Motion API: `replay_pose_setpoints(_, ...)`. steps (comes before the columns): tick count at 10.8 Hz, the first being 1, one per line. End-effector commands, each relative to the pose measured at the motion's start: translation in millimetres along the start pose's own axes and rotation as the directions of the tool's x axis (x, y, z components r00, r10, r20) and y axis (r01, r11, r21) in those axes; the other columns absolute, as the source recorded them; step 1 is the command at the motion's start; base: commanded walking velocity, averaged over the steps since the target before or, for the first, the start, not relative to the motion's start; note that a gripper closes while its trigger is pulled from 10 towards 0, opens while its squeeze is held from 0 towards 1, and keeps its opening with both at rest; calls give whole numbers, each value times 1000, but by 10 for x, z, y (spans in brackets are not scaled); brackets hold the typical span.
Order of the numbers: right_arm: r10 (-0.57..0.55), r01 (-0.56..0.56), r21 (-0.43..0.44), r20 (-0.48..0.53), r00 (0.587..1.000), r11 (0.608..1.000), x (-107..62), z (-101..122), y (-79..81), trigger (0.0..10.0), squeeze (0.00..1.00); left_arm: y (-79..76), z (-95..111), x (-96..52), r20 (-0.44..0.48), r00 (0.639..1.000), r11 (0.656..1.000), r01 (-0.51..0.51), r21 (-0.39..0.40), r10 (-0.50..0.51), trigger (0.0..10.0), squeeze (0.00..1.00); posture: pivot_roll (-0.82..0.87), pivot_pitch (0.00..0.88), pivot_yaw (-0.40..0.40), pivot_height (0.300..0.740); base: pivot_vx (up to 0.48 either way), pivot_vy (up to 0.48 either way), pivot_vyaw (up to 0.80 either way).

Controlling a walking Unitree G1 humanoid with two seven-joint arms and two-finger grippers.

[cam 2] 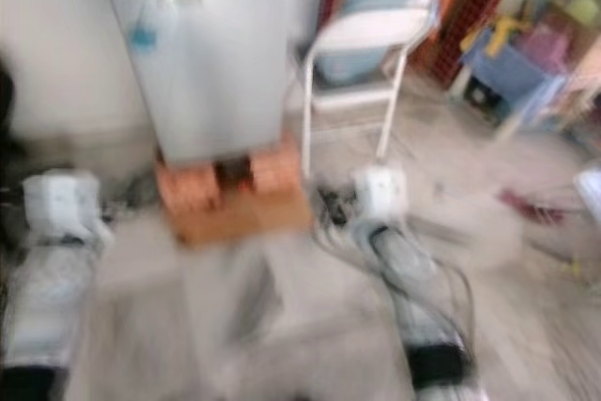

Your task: Restocking fridge

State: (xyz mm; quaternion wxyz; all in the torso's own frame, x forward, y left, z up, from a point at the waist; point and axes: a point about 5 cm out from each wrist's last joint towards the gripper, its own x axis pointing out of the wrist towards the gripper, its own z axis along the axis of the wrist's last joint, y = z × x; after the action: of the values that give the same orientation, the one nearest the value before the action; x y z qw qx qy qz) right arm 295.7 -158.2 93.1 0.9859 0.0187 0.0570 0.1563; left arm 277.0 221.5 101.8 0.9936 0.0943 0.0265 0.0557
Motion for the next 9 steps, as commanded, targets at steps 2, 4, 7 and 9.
replay_pose_setpoints(2,6,-6,-5,45,999,1000,54,92,47,10000,0,110,-42,-26,-29,998,998,-59,12,59,10000,0,157,71,-65,740,474,0,-691)
replay_pose_setpoints(4,-48,50,-14,90,995,999,55,154,21,10000,0,75,-71,-36,-48,997,998,-64,-15,64,10000,0,159,70,-65,740,0,446,0)
replay_pose_setpoints(7,-235,234,28,118,965,972,22,129,-144,10000,0,-221,-89,-96,-45,988,988,149,-29,-150,10000,0,170,39,-12,740,0,0,0)
replay_pose_setpoints(9,-322,316,64,135,937,947,-64,91,-199,10000,0,-323,5,32,-27,977,976,214,32,-213,10000,0,141,35,52,740,0,0,0)
